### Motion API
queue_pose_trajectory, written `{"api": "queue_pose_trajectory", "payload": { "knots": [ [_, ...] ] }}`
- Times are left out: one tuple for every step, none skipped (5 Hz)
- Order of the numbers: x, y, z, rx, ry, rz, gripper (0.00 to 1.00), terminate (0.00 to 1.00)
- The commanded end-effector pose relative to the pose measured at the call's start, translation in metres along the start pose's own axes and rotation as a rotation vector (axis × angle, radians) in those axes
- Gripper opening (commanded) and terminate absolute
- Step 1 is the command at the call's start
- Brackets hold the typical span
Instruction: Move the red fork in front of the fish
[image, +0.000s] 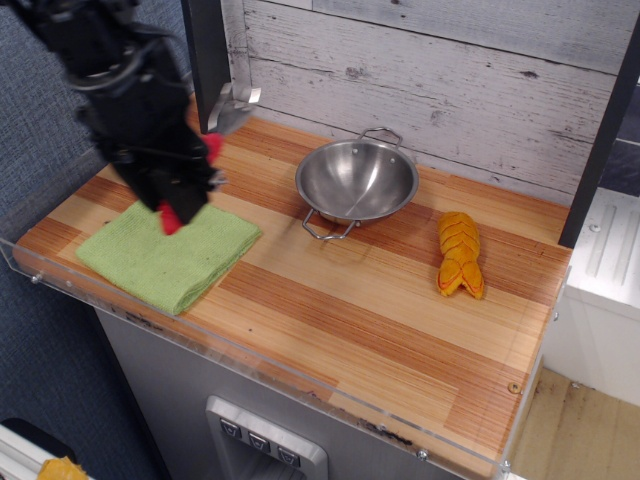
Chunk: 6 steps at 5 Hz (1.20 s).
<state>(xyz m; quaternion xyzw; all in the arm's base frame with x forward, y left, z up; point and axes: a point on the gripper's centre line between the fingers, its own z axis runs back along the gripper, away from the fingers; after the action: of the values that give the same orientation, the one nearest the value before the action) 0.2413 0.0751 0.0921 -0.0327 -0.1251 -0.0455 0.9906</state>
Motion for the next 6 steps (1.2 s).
{"api": "queue_pose_trajectory", "payload": {
  "knots": [
    [0.006, -0.067, 0.003, -0.172, -0.017, -0.039, 0.0, 0.0],
    [0.0, -0.094, -0.01, -0.211, 0.031, -0.051, 0.0, 0.0],
    [-0.005, -0.101, -0.022, -0.205, 0.063, -0.063, 0.0, 0.0],
    [-0.005, -0.109, -0.034, -0.193, 0.102, -0.108, 0.0, 0.0],
    [-0.003, -0.11, -0.047, -0.191, 0.139, -0.135, 0.0, 0.0],
    [0.0, -0.112, -0.057, -0.197, 0.162, -0.16, 0.0, 0.0]
  ]
}}
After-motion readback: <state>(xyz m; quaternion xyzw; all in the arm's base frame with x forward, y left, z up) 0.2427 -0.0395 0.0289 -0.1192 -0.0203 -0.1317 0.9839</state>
